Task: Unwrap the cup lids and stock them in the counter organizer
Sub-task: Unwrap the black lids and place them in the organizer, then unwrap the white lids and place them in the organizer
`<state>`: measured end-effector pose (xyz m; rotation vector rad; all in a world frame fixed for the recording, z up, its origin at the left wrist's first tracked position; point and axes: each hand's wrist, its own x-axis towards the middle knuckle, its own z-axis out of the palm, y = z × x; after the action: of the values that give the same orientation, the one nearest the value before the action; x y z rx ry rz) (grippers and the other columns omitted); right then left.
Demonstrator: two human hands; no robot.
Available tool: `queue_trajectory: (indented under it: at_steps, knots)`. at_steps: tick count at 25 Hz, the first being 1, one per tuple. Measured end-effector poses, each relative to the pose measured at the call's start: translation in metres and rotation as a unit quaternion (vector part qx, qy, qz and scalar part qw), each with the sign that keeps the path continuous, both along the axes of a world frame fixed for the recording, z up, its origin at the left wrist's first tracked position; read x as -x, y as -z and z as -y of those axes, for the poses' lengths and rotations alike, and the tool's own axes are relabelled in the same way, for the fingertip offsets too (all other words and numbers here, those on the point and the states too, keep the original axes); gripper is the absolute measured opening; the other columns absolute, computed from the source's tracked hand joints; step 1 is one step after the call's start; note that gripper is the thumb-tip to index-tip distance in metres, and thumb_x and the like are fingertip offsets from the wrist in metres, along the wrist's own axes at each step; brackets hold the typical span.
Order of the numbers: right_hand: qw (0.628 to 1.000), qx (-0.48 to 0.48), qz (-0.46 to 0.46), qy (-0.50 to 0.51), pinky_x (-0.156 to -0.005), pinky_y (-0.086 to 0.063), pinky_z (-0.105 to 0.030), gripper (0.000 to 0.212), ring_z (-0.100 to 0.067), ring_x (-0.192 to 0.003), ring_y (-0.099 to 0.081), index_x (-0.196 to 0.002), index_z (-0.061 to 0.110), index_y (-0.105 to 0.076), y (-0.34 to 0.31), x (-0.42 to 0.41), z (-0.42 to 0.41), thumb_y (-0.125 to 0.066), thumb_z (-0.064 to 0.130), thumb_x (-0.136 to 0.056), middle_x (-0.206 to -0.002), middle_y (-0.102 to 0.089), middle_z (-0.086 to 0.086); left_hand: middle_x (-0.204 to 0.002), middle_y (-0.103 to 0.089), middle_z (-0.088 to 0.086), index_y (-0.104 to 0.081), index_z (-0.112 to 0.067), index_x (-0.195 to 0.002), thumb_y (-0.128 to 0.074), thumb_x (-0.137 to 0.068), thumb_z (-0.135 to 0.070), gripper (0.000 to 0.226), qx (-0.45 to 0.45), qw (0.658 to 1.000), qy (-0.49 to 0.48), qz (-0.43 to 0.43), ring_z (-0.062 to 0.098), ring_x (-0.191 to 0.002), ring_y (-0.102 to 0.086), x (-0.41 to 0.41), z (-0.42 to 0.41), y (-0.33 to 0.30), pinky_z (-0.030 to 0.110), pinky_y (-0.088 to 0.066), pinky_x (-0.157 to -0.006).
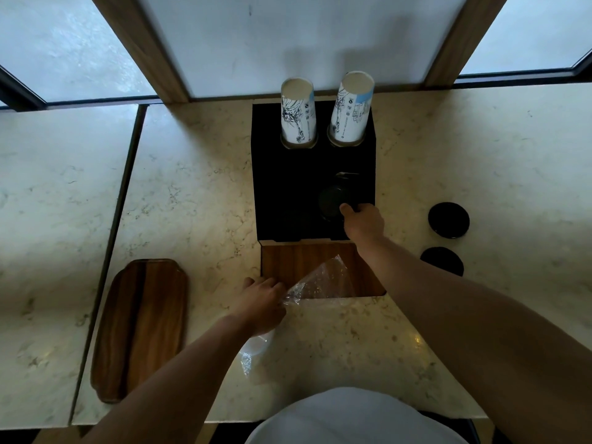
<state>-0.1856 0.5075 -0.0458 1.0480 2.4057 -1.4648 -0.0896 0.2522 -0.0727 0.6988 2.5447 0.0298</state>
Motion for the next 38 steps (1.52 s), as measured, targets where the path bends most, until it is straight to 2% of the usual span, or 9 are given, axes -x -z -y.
queue_trajectory:
  at_steps: [3, 10, 14, 17, 21, 23, 26, 32, 38]
  knots:
    - [1.000, -0.023, 0.013, -0.013, -0.062, -0.042, -0.026, 0.042, -0.030, -0.094, -0.065, -0.117, 0.002, -0.066, 0.003, 0.002, 0.001, -0.055, 0.039, -0.099, -0.108, -0.069, -0.015, -0.115, -0.063, 0.001, -0.059, -0.024, -0.126, -0.053, -0.087, -0.038, 0.042, 0.001, 1.000, -0.005, -0.002, 0.024, -0.110, -0.056, 0.000, -0.001, 0.000, 0.040, -0.034, -0.097]
    - [0.997, -0.048, 0.036, -0.045, -0.060, -0.042, -0.026, 0.043, -0.028, -0.089, -0.063, -0.116, 0.002, -0.066, 0.002, 0.004, -0.001, -0.051, 0.040, -0.101, -0.108, -0.068, -0.018, -0.116, -0.063, 0.002, -0.059, -0.023, -0.125, -0.053, -0.087, -0.037, 0.041, -0.003, 1.000, -0.010, 0.001, 0.025, -0.110, -0.056, -0.001, -0.002, -0.002, 0.041, -0.035, -0.096]
    - [0.998, -0.040, 0.038, -0.039, -0.053, -0.039, -0.027, 0.046, -0.022, -0.073, -0.059, -0.108, 0.002, -0.065, -0.002, 0.003, 0.001, -0.048, 0.044, -0.102, -0.089, -0.064, -0.011, -0.115, -0.063, 0.002, -0.059, -0.023, -0.125, -0.052, -0.088, -0.039, 0.041, -0.011, 1.000, -0.010, 0.005, 0.024, -0.110, -0.056, -0.001, -0.001, -0.001, 0.041, -0.035, -0.096]
    - [0.999, -0.032, 0.028, -0.030, -0.062, -0.044, -0.031, 0.050, -0.022, -0.070, -0.056, -0.103, 0.001, -0.064, -0.006, -0.002, -0.002, -0.045, 0.047, -0.102, -0.085, -0.061, -0.009, -0.116, -0.062, 0.000, -0.056, -0.024, -0.124, -0.051, -0.088, -0.046, 0.043, -0.016, 1.000, -0.012, 0.004, 0.022, -0.108, -0.057, -0.003, 0.001, -0.002, 0.040, -0.036, -0.095]
    - [0.995, -0.064, 0.035, -0.063, -0.068, -0.037, -0.031, 0.041, -0.028, -0.085, -0.060, -0.096, 0.004, -0.061, -0.018, -0.013, -0.008, -0.036, 0.035, -0.106, -0.090, -0.059, -0.011, -0.124, -0.060, -0.001, -0.046, -0.024, -0.136, -0.050, -0.083, -0.061, 0.065, -0.040, 0.999, -0.036, 0.003, 0.022, -0.113, -0.057, -0.008, 0.002, -0.003, 0.041, -0.037, -0.098]
    - [0.992, -0.101, -0.015, -0.070, -0.071, -0.044, -0.034, 0.035, -0.029, -0.095, -0.064, -0.101, 0.002, -0.065, -0.024, -0.028, -0.008, -0.037, 0.022, -0.105, -0.094, -0.063, -0.011, -0.137, -0.054, 0.001, -0.037, -0.022, -0.146, -0.051, -0.081, -0.068, 0.081, -0.045, 0.998, -0.051, 0.009, 0.023, -0.122, -0.054, -0.012, 0.003, -0.001, 0.042, -0.036, -0.102]
    - [0.990, -0.101, -0.095, -0.035, -0.073, -0.055, -0.034, 0.028, -0.023, -0.087, -0.068, -0.101, 0.004, -0.071, -0.026, -0.058, -0.007, -0.046, 0.017, -0.101, -0.095, -0.072, -0.009, -0.150, -0.043, 0.006, -0.024, -0.020, -0.155, -0.053, -0.078, -0.074, 0.098, -0.057, 0.996, -0.074, 0.000, 0.028, -0.133, -0.046, -0.021, 0.006, -0.001, 0.046, -0.033, -0.110]
    - [0.980, 0.178, 0.076, -0.043, -0.044, -0.056, -0.021, 0.035, -0.020, -0.059, -0.063, -0.073, 0.004, -0.062, -0.007, -0.084, 0.015, -0.042, -0.007, -0.098, -0.073, -0.063, -0.013, -0.156, -0.033, 0.010, -0.011, -0.019, -0.160, -0.052, -0.066, -0.086, 0.122, -0.061, 0.992, -0.111, -0.028, 0.031, -0.141, -0.034, -0.039, 0.022, -0.007, 0.047, -0.028, -0.118]
    - [0.954, 0.235, 0.154, -0.104, -0.081, -0.061, -0.042, 0.030, -0.032, -0.083, -0.071, -0.085, 0.004, -0.066, 0.000, -0.103, 0.027, -0.046, -0.016, -0.095, -0.091, -0.069, -0.019, -0.163, -0.022, 0.015, 0.014, -0.023, -0.159, -0.073, -0.052, -0.085, 0.152, 0.000, 0.986, -0.165, 0.018, 0.035, -0.148, -0.022, -0.059, 0.047, -0.004, 0.053, -0.020, -0.121]
